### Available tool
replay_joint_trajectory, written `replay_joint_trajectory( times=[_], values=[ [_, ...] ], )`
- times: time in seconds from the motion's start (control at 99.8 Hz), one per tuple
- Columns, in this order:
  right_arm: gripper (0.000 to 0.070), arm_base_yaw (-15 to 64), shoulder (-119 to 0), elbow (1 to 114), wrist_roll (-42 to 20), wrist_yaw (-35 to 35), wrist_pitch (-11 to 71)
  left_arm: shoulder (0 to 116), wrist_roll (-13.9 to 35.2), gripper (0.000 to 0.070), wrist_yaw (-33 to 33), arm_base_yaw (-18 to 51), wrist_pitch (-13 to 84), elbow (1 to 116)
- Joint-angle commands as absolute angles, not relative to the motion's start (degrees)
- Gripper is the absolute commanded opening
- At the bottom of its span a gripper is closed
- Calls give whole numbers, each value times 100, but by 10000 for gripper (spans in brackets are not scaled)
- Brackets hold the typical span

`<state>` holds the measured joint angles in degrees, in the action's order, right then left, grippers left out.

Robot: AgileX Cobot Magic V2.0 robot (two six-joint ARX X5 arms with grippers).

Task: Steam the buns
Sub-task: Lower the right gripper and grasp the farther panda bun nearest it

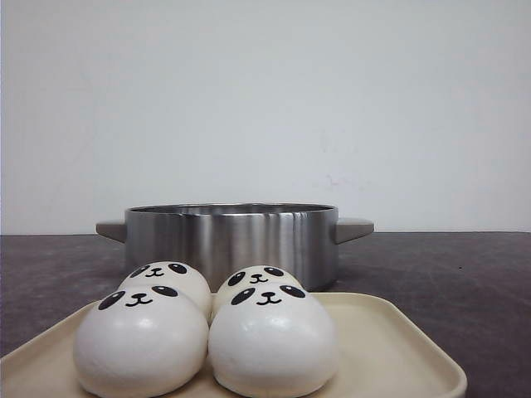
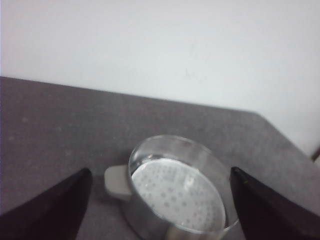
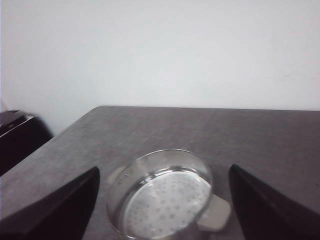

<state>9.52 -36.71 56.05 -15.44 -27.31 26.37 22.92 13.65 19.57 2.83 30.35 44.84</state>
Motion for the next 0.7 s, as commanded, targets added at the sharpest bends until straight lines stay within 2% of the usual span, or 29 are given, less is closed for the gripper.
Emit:
replay_joint_trajectory(
  times=[0.0,0.18,0.28,0.491,0.691],
  values=[
    [521,1326,-4066,5940,-1540,-2453,2746,2314,1116,515,1970,314,2980,4543],
    [523,2823,-5221,6556,-1638,-996,3774,2314,1118,516,1970,344,3039,4543],
    [524,3562,-5874,6632,-1872,-416,4250,2314,1120,515,1968,386,3094,4543],
    [524,4512,-7231,6632,-2504,-471,4565,2314,1162,516,1931,563,3258,4543],
    [524,4897,-8364,6632,-2655,-449,4440,2314,1162,515,1931,703,3376,4543]
  ],
)
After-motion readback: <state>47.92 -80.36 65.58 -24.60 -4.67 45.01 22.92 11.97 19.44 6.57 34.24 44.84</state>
